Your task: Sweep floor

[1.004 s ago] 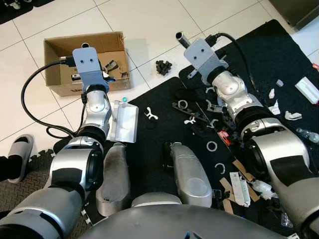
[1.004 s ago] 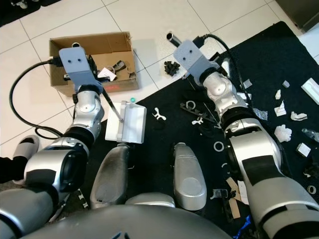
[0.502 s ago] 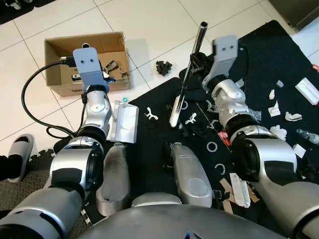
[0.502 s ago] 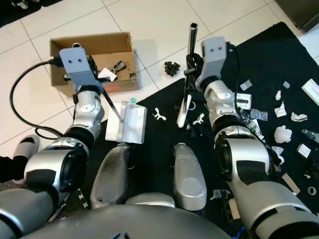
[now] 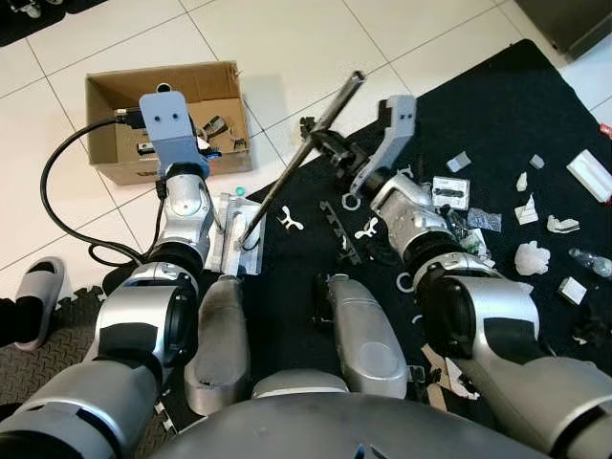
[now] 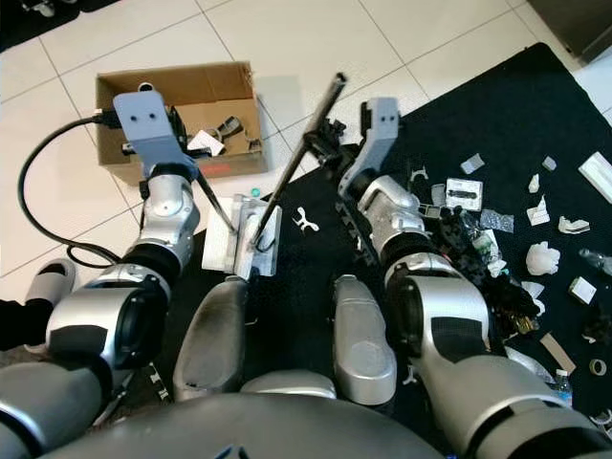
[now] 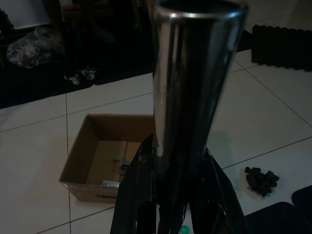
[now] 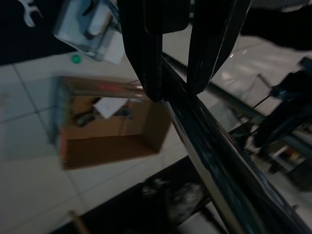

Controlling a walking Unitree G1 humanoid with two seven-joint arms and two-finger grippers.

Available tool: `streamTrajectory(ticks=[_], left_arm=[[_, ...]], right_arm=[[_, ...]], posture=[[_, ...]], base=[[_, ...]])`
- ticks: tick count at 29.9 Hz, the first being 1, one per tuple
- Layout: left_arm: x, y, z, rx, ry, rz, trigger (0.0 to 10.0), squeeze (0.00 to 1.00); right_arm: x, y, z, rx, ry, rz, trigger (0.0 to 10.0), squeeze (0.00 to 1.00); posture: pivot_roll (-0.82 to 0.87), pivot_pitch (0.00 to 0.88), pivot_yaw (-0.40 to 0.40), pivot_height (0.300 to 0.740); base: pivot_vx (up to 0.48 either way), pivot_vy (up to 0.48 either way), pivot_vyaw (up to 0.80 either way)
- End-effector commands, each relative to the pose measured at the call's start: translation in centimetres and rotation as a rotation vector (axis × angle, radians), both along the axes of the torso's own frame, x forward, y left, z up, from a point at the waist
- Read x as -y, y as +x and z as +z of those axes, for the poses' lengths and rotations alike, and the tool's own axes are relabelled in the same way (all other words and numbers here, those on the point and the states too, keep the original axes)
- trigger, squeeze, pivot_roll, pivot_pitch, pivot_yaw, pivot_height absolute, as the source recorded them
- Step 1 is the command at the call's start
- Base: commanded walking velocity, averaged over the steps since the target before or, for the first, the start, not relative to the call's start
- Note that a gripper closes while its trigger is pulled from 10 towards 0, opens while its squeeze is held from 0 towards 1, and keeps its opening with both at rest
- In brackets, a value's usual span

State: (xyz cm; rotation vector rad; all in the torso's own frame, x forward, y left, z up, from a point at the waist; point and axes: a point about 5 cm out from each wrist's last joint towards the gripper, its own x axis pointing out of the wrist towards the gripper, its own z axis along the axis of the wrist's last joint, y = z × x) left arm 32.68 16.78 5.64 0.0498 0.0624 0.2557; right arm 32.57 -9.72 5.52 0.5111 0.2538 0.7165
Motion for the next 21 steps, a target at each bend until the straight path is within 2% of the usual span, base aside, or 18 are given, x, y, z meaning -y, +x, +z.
streamTrajectory(ticks=[1,3,5,9,12,16,21], left_arm=[[-0.6,-1.7,-2.8,-0.147,0.003,0.020,10.0,0.00],[-0.6,-1.7,-2.8,-0.147,0.002,0.020,10.0,0.00],[-0.6,-1.7,-2.8,-0.147,0.003,0.019,10.0,0.00],[-0.5,-1.7,-2.9,-0.149,0.003,0.017,10.0,0.00],[-0.5,-1.7,-2.9,-0.150,0.003,0.017,10.0,0.00],[-0.4,-1.7,-2.8,-0.149,0.001,0.015,10.0,0.00],[-0.4,-1.7,-2.8,-0.149,0.001,0.015,10.0,0.00]], right_arm=[[-0.2,-0.7,-0.5,-0.033,0.084,0.050,10.0,0.00],[-0.2,-0.6,-0.2,-0.025,0.107,0.054,10.0,0.00],[0.6,0.6,1.5,0.036,0.150,0.006,10.0,0.00],[1.3,1.5,3.3,0.111,0.165,0.017,10.0,0.00],[1.4,1.9,4.3,0.157,0.157,0.027,10.0,0.00],[1.5,2.6,5.8,0.234,0.097,0.027,10.0,0.00],[1.5,2.6,5.8,0.234,0.097,0.027,10.0,0.00]], posture=[[-0.04,0.161,-0.032,0.740],[-0.04,0.161,-0.032,0.740],[-0.04,0.162,-0.032,0.740],[-0.05,0.161,-0.032,0.740],[-0.05,0.161,-0.032,0.740],[-0.05,0.160,-0.034,0.740],[-0.05,0.160,-0.034,0.740]], base=[[0.000,0.000,0.00],[0.000,0.000,0.00],[0.000,0.000,0.00],[0.000,0.000,0.00],[0.000,0.000,0.00],[0.000,0.000,0.00],[0.000,0.000,0.00]])
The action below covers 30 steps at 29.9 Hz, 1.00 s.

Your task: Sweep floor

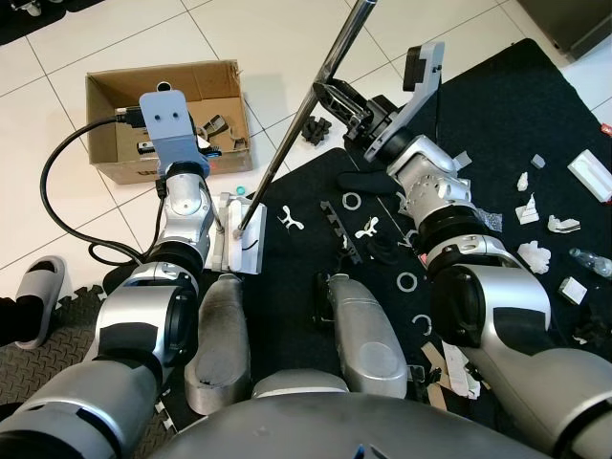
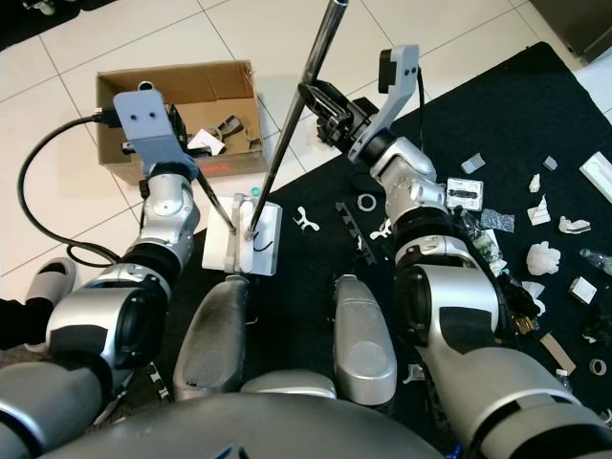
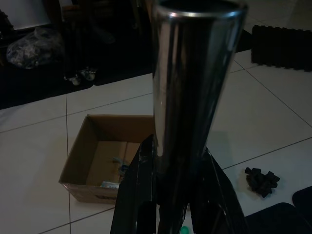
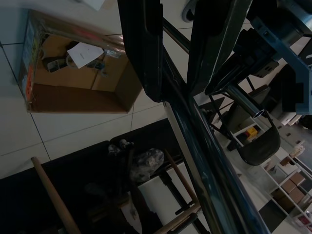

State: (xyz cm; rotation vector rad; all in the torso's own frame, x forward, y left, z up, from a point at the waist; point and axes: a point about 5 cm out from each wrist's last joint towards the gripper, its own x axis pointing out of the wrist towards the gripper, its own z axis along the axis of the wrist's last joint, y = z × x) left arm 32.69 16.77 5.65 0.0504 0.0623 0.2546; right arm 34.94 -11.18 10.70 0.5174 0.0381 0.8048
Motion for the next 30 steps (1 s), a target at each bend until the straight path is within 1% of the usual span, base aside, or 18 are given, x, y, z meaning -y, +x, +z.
streamTrajectory(ticks=[1,3,4,5,7,10,11,12,13,19,22,23,25,26,28,30], left_arm=[[-0.5,-1.7,-2.8,-0.149,0.000,0.016,10.0,0.00],[-0.4,-1.7,-2.8,-0.149,0.000,0.016,10.0,0.00],[-0.5,-1.7,-2.9,-0.149,0.000,0.017,10.0,0.00],[-0.5,-1.7,-2.9,-0.149,0.000,0.017,10.0,0.00],[-0.5,-1.8,-2.9,-0.150,0.000,0.021,10.0,0.00],[-0.6,-1.8,-2.9,-0.150,0.001,0.021,10.0,0.00],[-0.6,-1.8,-2.9,-0.149,0.001,0.021,10.0,0.00],[-0.5,-1.8,-2.9,-0.149,0.000,0.020,10.0,0.00],[-0.5,-1.7,-2.9,-0.149,-0.001,0.019,10.0,0.00],[-0.3,-1.7,-2.8,-0.147,-0.003,0.015,10.0,0.00],[-0.4,-1.7,-2.8,-0.147,-0.002,0.014,10.0,0.00],[-0.4,-1.7,-2.8,-0.147,-0.001,0.014,10.0,0.00],[-0.4,-1.7,-2.8,-0.147,0.001,0.015,10.0,0.00],[-0.4,-1.7,-2.8,-0.147,0.001,0.015,10.0,0.00],[-0.5,-1.7,-2.8,-0.146,0.000,0.015,10.0,0.00],[-0.5,-1.7,-2.8,-0.146,0.000,0.015,10.0,0.00]], right_arm=[[0.0,0.2,0.6,0.030,0.006,-0.002,10.0,0.00],[0.0,0.3,0.7,0.043,-0.011,-0.008,10.0,0.00],[-0.2,0.2,0.3,0.070,-0.144,-0.038,10.0,0.00],[-0.2,0.2,0.3,0.070,-0.144,-0.038,10.0,0.00],[-0.2,-0.1,-0.8,0.125,-0.369,-0.072,10.0,0.00],[-0.1,-0.1,-0.8,0.127,-0.382,-0.073,10.0,0.00],[0.1,-0.1,-0.9,0.135,-0.409,-0.078,10.0,0.00],[0.5,-0.1,-1.1,0.146,-0.477,-0.101,10.0,0.00],[0.7,-0.1,-1.1,0.150,-0.497,-0.108,10.0,0.00],[1.0,-0.1,-1.1,0.140,-0.480,-0.121,10.0,0.00],[1.2,-0.1,-1.2,0.148,-0.501,-0.130,10.0,0.00],[1.3,-0.1,-1.2,0.151,-0.510,-0.135,10.0,0.00],[1.5,-0.3,-1.7,0.154,-0.568,-0.131,10.0,0.00],[1.5,-0.3,-1.7,0.154,-0.568,-0.131,10.0,0.00],[1.6,-0.7,-2.8,0.131,-0.618,-0.128,10.0,0.00],[1.6,-0.8,-3.0,0.124,-0.624,-0.130,10.0,0.00]], posture=[[-0.05,0.160,-0.034,0.740],[-0.05,0.160,-0.034,0.740],[-0.05,0.161,-0.035,0.740],[-0.05,0.161,-0.035,0.740],[-0.04,0.162,-0.036,0.740],[-0.04,0.162,-0.036,0.740],[-0.05,0.162,-0.036,0.740],[-0.05,0.161,-0.036,0.740],[-0.05,0.160,-0.036,0.740],[-0.05,0.158,-0.035,0.740],[-0.05,0.157,-0.032,0.740],[-0.05,0.157,-0.032,0.740],[-0.05,0.155,-0.032,0.740],[-0.05,0.155,-0.032,0.740],[-0.05,0.155,-0.032,0.740],[-0.05,0.155,-0.032,0.740]], base=[[0.000,0.000,0.00],[0.000,0.000,0.00],[0.000,0.000,0.00],[0.000,0.000,0.00],[0.000,0.000,0.00],[0.000,0.000,0.00],[0.000,0.000,0.00],[0.000,0.000,0.00],[0.000,0.000,0.00],[0.000,0.000,0.00],[0.000,0.000,0.00],[0.000,0.000,0.00],[0.000,0.000,0.00],[0.000,0.000,0.00],[0.000,0.000,0.00],[0.000,0.000,0.00]])
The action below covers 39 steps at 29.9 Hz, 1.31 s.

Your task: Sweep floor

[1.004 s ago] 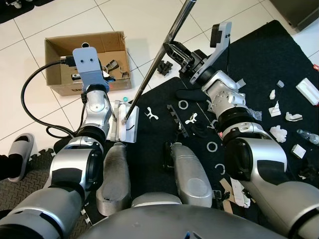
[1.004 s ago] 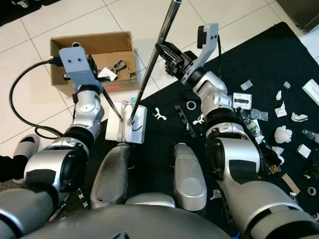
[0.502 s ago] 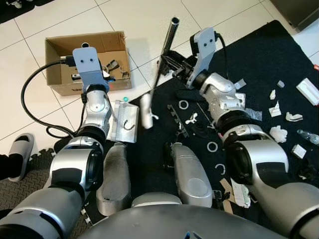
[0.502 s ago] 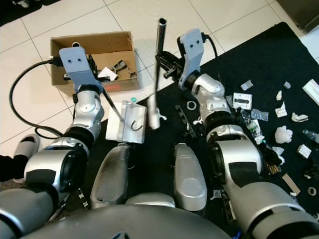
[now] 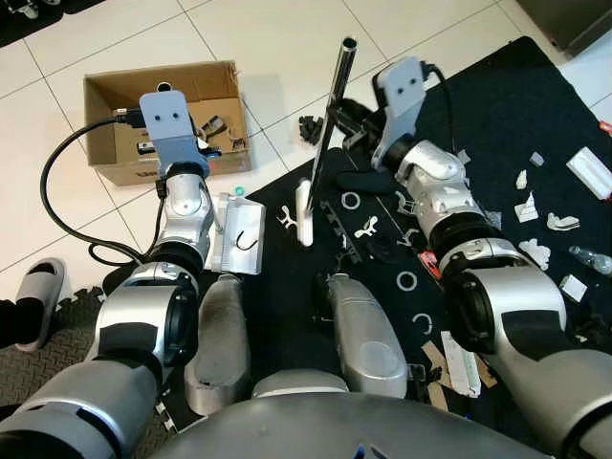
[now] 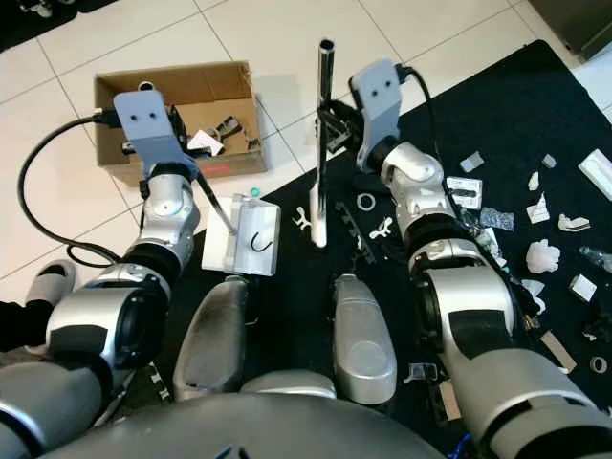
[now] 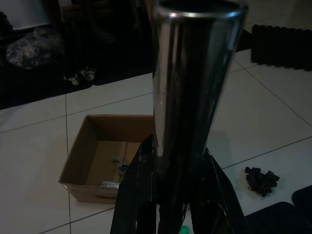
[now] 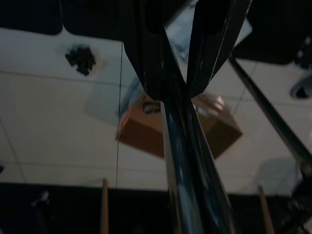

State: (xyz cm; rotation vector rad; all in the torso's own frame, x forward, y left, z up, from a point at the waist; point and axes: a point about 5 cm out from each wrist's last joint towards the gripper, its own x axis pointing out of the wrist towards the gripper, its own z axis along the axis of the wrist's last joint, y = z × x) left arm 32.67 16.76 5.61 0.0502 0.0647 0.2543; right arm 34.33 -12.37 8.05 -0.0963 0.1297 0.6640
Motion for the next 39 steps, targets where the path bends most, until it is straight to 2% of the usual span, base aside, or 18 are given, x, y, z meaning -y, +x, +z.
streamTrajectory(ticks=[1,4,9,15,19,20,22,25,28,34,36,39], left_arm=[[-0.4,-1.6,-2.7,-0.144,0.000,0.014,10.0,0.00],[-0.4,-1.6,-2.7,-0.143,-0.001,0.013,10.0,0.00],[-0.5,-1.6,-2.7,-0.141,0.000,0.016,10.0,0.00],[-0.6,-1.7,-2.7,-0.143,0.002,0.017,10.0,0.00],[-0.4,-1.7,-2.8,-0.146,-0.001,0.016,10.0,0.00],[-0.4,-1.7,-2.8,-0.146,-0.001,0.016,10.0,0.00],[-0.4,-1.7,-2.8,-0.145,-0.003,0.017,10.0,0.00],[-0.4,-1.7,-2.8,-0.145,-0.004,0.020,10.0,0.00],[-0.5,-1.8,-2.9,-0.146,-0.002,0.022,10.0,0.00],[-0.6,-1.8,-2.9,-0.148,-0.001,0.024,10.0,0.00],[-0.6,-1.8,-2.9,-0.148,-0.001,0.025,10.0,0.00],[-0.6,-1.8,-2.9,-0.149,-0.002,0.024,10.0,0.00]], right_arm=[[0.4,-0.5,-0.9,-0.011,-0.043,-0.015,10.0,0.00],[0.4,-1.0,-1.9,-0.034,-0.076,-0.036,10.0,0.00],[0.6,-1.0,-2.1,-0.031,-0.104,-0.058,10.0,0.00],[0.4,-1.6,-2.9,-0.062,-0.138,-0.003,10.0,0.00],[-0.8,-3.9,-5.4,-0.235,-0.100,0.175,10.0,0.00],[-0.8,-3.9,-5.4,-0.235,-0.100,0.175,10.0,0.00],[-1.2,-5.2,-6.6,-0.323,-0.079,0.250,10.0,0.00],[-1.4,-6.4,-7.7,-0.387,-0.086,0.310,10.0,0.00],[-1.5,-6.7,-8.0,-0.401,-0.090,0.314,10.0,0.00],[-2.4,-7.7,-8.3,-0.482,0.020,0.396,10.0,0.00],[-2.9,-8.0,-7.9,-0.508,0.097,0.470,10.0,0.00],[-3.5,-8.2,-7.3,-0.513,0.146,0.570,10.0,0.00]], posture=[[-0.05,0.152,-0.033,0.740],[-0.05,0.151,-0.033,0.740],[-0.04,0.149,-0.033,0.740],[-0.05,0.154,-0.032,0.740],[-0.05,0.157,-0.035,0.740],[-0.05,0.157,-0.035,0.740],[-0.05,0.158,-0.036,0.740],[-0.05,0.161,-0.036,0.740],[-0.05,0.161,-0.036,0.740],[-0.05,0.162,-0.035,0.740],[-0.05,0.162,-0.035,0.740],[-0.05,0.162,-0.036,0.740]], base=[[0.000,0.000,0.00],[0.000,0.000,0.00],[0.000,0.000,0.00],[0.000,0.000,0.00],[0.000,0.000,0.00],[0.000,0.000,0.00],[0.000,0.000,0.00],[0.000,0.000,0.00],[0.000,0.000,0.00],[0.000,0.000,0.00],[0.000,0.000,0.00],[0.000,0.000,0.00]])
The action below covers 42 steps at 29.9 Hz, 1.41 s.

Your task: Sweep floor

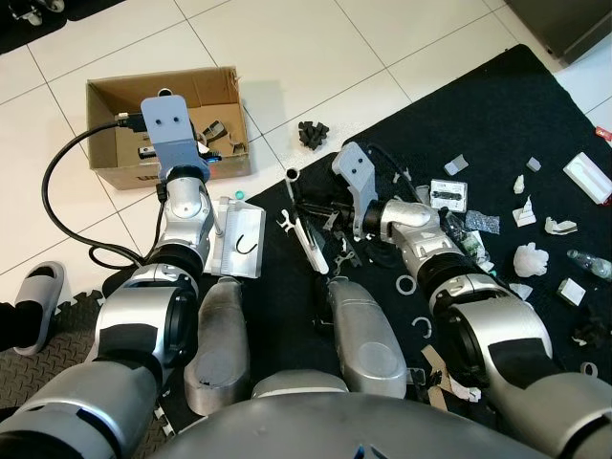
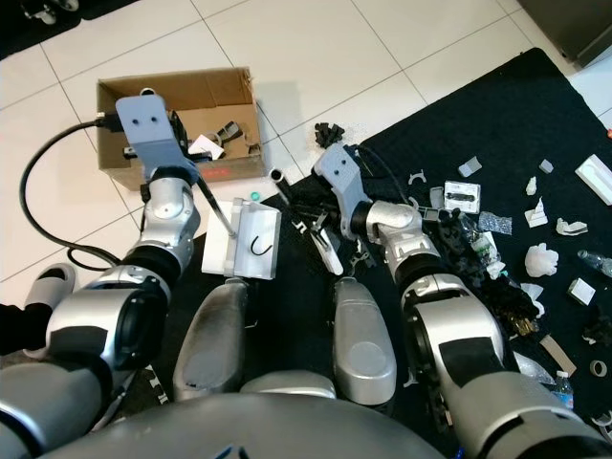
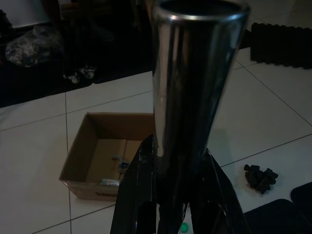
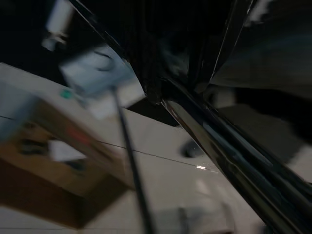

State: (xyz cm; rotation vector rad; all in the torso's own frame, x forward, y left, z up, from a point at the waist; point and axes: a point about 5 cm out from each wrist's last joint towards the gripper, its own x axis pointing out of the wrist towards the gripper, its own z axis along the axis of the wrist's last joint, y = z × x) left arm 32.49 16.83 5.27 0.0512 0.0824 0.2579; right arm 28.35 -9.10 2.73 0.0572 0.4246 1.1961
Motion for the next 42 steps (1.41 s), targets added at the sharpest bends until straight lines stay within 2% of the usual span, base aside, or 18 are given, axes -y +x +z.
streamTrajectory(ticks=[1,9,12,14,15,18,19,20,22,23,24,25,27,29,30,33,38,42], left_arm=[[-0.5,-1.6,-2.6,-0.132,-0.001,0.021,10.0,0.00],[-0.4,-1.6,-2.6,-0.133,-0.002,0.023,10.0,0.00],[-0.5,-1.6,-2.6,-0.135,0.000,0.025,10.0,0.00],[-0.5,-1.6,-2.6,-0.136,0.001,0.026,10.0,0.00],[-0.5,-1.6,-2.6,-0.136,0.001,0.026,10.0,0.00],[-0.6,-1.6,-2.6,-0.138,0.002,0.026,10.0,0.00],[-0.6,-1.6,-2.6,-0.138,0.002,0.026,10.0,0.00],[-0.6,-1.6,-2.6,-0.138,0.002,0.025,10.0,0.00],[-0.5,-1.6,-2.6,-0.138,0.002,0.024,10.0,0.00],[-0.5,-1.6,-2.6,-0.138,0.002,0.024,10.0,0.00],[-0.5,-1.6,-2.6,-0.138,0.002,0.024,10.0,0.00],[-0.5,-1.6,-2.6,-0.138,0.001,0.023,10.0,0.00],[-0.4,-1.6,-2.6,-0.138,0.000,0.023,10.0,0.00],[-0.4,-1.6,-2.6,-0.137,0.000,0.024,10.0,0.00],[-0.4,-1.6,-2.6,-0.137,-0.001,0.025,10.0,0.00],[-0.5,-1.7,-2.6,-0.139,0.001,0.026,10.0,0.00],[-0.6,-1.7,-2.7,-0.139,0.004,0.026,10.0,0.00],[-0.5,-1.6,-2.6,-0.137,0.004,0.024,10.0,0.00]], right_arm=[[-0.3,-2.3,-1.9,-0.178,0.048,0.078,10.0,0.00],[-0.6,-2.9,-1.0,-0.189,0.110,0.194,10.0,0.00],[-0.8,-1.5,0.9,-0.148,0.218,0.130,10.0,0.00],[-0.8,-0.5,2.0,-0.109,0.262,0.078,10.0,0.00],[-0.8,-0.5,2.0,-0.109,0.262,0.078,10.0,0.00],[-0.6,2.2,5.0,0.038,0.332,-0.086,10.0,0.00],[-0.6,2.2,5.0,0.038,0.332,-0.086,10.0,0.00],[-0.3,3.8,6.4,0.125,0.329,-0.205,10.0,0.00],[0.0,4.8,7.0,0.188,0.273,-0.295,10.0,0.00],[0.0,4.8,7.0,0.188,0.273,-0.295,10.0,0.00],[0.4,5.6,7.2,0.227,0.190,-0.380,10.0,0.00],[0.6,5.9,7.3,0.241,0.155,-0.417,10.0,0.00],[1.0,6.4,7.3,0.230,0.119,-0.493,10.0,0.00],[1.2,6.5,7.3,0.222,0.113,-0.515,10.0,0.00],[2.4,7.4,7.5,0.207,0.096,-0.654,10.0,0.00],[4.0,8.1,7.8,0.196,0.087,-0.792,10.0,0.00],[5.2,8.6,7.7,0.185,0.031,-0.913,10.0,0.00],[5.6,8.7,7.7,0.209,-0.009,-0.961,10.0,0.00]], posture=[[-0.05,0.162,-0.036,0.740],[-0.05,0.163,-0.039,0.740],[-0.05,0.163,-0.039,0.740],[-0.05,0.163,-0.039,0.740],[-0.05,0.163,-0.039,0.740],[-0.05,0.161,-0.037,0.740],[-0.05,0.161,-0.037,0.740],[-0.05,0.161,-0.037,0.740],[-0.06,0.161,-0.039,0.740],[-0.06,0.161,-0.039,0.740],[-0.06,0.160,-0.041,0.740],[-0.06,0.160,-0.041,0.740],[-0.05,0.159,-0.043,0.740],[-0.05,0.159,-0.043,0.740],[-0.05,0.159,-0.043,0.740],[-0.05,0.158,-0.042,0.740],[-0.05,0.156,-0.041,0.740],[-0.05,0.152,-0.040,0.740]], base=[[0.000,0.000,0.00],[0.000,0.000,0.00],[0.000,0.000,0.00],[0.000,0.000,0.00],[0.000,0.000,0.00],[0.000,0.000,0.00],[0.000,0.000,0.00],[0.000,0.000,0.00],[0.000,0.000,0.00],[0.000,0.000,0.00],[0.000,0.000,0.00],[0.000,0.000,0.00],[0.000,0.000,0.00],[0.000,0.000,0.00],[0.000,0.000,0.00],[0.000,0.000,0.00],[0.000,0.000,0.00],[0.000,0.000,0.00]])
